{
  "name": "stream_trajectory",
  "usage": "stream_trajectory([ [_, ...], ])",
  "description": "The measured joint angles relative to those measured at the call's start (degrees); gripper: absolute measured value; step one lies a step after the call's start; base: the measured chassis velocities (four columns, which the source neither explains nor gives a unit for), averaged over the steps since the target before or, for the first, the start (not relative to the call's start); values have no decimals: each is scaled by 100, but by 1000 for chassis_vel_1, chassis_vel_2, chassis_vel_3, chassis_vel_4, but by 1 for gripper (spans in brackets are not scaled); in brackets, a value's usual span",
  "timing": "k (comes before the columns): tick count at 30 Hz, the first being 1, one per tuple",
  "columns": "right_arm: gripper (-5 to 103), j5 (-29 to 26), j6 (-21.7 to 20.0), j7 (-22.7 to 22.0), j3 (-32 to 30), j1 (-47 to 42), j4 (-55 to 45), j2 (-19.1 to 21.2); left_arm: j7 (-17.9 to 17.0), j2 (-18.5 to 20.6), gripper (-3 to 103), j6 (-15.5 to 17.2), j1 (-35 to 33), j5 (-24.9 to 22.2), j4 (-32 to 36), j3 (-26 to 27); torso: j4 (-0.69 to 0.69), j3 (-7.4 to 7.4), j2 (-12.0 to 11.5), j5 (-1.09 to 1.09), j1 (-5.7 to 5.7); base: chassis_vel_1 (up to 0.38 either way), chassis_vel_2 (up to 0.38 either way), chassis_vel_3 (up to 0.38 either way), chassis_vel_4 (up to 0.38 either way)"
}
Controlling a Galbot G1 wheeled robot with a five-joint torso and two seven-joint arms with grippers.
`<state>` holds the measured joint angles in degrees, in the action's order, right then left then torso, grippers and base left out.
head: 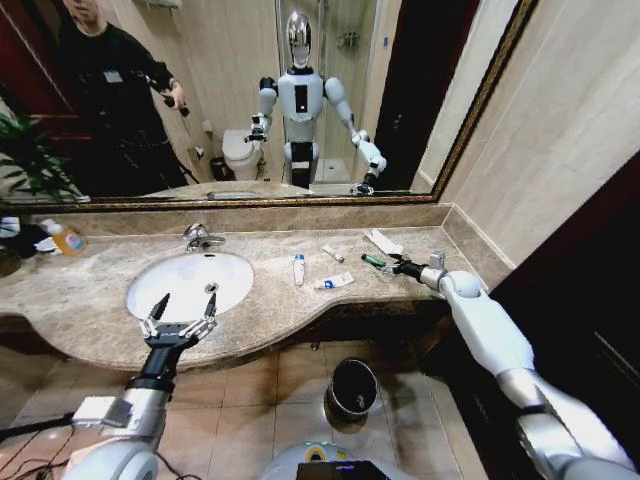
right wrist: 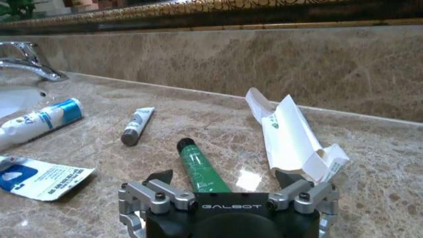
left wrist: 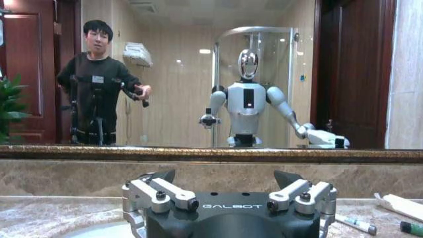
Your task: Pick up the trash from the sink and place it in the trash bin.
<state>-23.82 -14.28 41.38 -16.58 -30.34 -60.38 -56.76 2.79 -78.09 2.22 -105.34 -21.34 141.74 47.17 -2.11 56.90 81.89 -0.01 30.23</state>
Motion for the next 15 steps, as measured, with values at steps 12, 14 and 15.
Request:
stream_trajectory([
  [12,100,-156,-183,-178,216,6,-201,-47,0,0,100,0,0,0,0,0,0,0,0,1,0,0,0,0,0],
  [14,98,-169,-239,-238,233,40,-195,-81,0,0,100,0,0,0,0,0,0,0,0,0,0,0,0,0,0],
  [15,92,-171,-251,-257,235,47,-192,-88,0,0,100,0,0,0,0,0,0,0,0,0,0,0,0,0,0],
])
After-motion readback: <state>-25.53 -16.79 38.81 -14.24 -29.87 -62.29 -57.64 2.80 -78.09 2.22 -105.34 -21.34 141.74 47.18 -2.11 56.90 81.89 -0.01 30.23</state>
